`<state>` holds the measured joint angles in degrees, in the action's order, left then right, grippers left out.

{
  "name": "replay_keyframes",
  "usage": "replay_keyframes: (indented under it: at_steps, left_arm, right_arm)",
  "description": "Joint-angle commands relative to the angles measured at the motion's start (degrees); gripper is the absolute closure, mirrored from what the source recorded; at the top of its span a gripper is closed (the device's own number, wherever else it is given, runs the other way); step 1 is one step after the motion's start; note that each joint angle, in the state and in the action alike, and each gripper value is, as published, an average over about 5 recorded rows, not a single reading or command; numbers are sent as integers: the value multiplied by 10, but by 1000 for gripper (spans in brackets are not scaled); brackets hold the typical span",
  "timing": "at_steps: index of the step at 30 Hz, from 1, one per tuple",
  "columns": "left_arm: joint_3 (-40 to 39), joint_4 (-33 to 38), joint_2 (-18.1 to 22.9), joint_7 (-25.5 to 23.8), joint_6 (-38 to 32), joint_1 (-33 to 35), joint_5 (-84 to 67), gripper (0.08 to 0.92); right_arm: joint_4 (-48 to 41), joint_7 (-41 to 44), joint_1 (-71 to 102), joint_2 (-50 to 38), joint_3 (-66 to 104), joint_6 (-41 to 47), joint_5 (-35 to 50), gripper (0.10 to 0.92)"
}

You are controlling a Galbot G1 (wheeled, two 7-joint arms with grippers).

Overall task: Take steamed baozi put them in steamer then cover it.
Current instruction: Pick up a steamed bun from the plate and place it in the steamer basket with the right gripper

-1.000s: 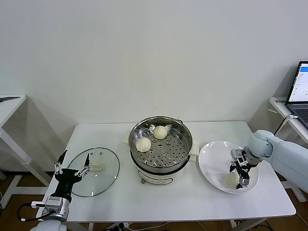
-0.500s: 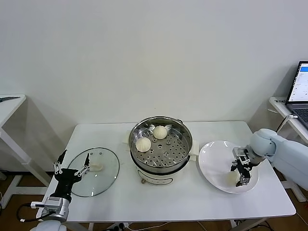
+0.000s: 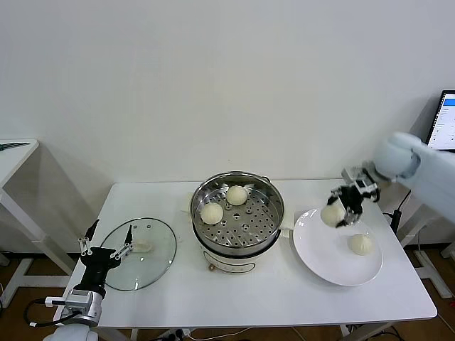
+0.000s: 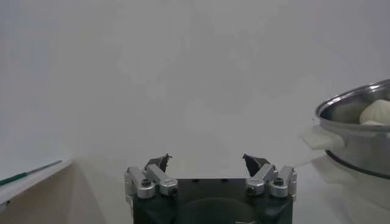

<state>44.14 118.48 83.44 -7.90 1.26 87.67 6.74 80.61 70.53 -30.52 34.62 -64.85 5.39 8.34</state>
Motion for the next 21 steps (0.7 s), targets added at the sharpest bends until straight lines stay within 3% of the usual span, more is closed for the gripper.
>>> replay_keyframes:
  at_steps: [1,12,21]
  left_arm:
    - [1,-5,-3,-2,0,-2,-2,177]
    - [8,-14,-8,-4,1,-10,-10,177]
    - [18,-21,-10,-7,-1,-12,-14,177]
  right_arm:
    - [51,-19,-192,108,-119,-203,4,330]
    - [34,-91,-166,274,-141,-349,-150,330]
    - [23,-108,-112,324,-151,-384,-175,330]
